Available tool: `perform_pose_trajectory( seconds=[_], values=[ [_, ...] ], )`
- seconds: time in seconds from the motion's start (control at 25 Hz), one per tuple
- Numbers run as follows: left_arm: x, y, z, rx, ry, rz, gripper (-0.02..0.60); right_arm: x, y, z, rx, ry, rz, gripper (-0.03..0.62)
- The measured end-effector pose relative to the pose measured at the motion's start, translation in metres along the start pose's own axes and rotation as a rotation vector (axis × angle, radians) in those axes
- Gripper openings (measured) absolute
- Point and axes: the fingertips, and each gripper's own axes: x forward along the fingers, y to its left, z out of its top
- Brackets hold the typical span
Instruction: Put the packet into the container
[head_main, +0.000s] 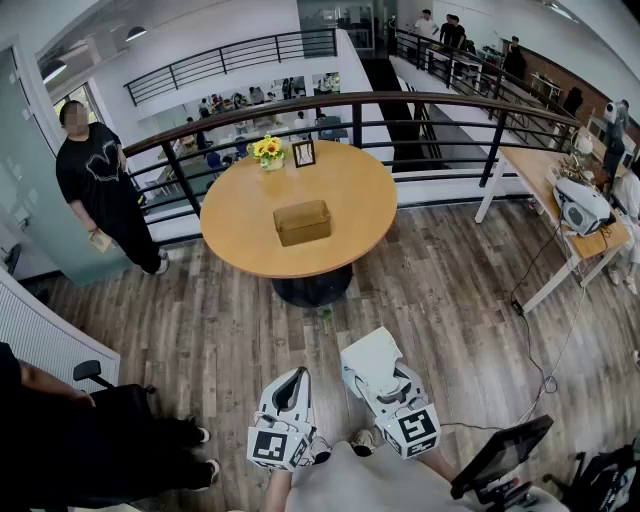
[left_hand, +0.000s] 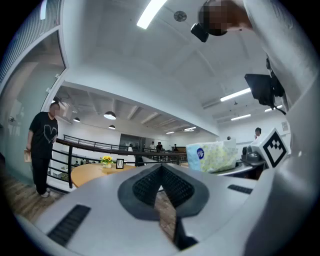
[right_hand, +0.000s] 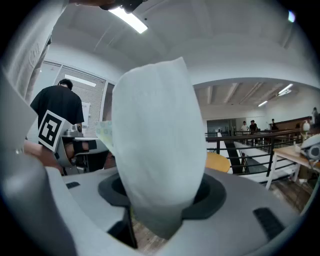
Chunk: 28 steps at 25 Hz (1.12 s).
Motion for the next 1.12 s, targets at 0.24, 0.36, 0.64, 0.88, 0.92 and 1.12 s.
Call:
perform_pose_trajectory(
  seconds=[0.24,0.36,0.64,0.88,0.92,1.12],
  values=[
    [0.02,0.013,0.012,0.063,-0.03,-0.001,0.005,0.023,-0.011,0.017,-0.03,-0.027,-0.016,0.252],
    [0.026,0.015,0.014,0.097,-0.036,-0.011,0.005,0.031,-0.013,0.018,-0.051,-0.024,-0.017,0.252],
    [0.03,0.017,0.015,0.071,-0.046,-0.016,0.005,0.036,-0.011,0.018,-0.036,-0.031,-0.004,0.252],
    [0.037,0.008,0.013,0.079,-0.036,-0.011,0.005,0.032,-0.021,0.018,0.026,-0.058,0.02,0.252],
    [0.038,0.008,0.012,0.083,-0.033,-0.004,0.005,0.032,-0.024,0.017,0.026,-0.058,0.021,0.252],
    [0.044,0.006,0.011,0.094,-0.022,0.031,0.005,0.028,-0.039,0.017,0.029,-0.061,0.029,0.252]
  ],
)
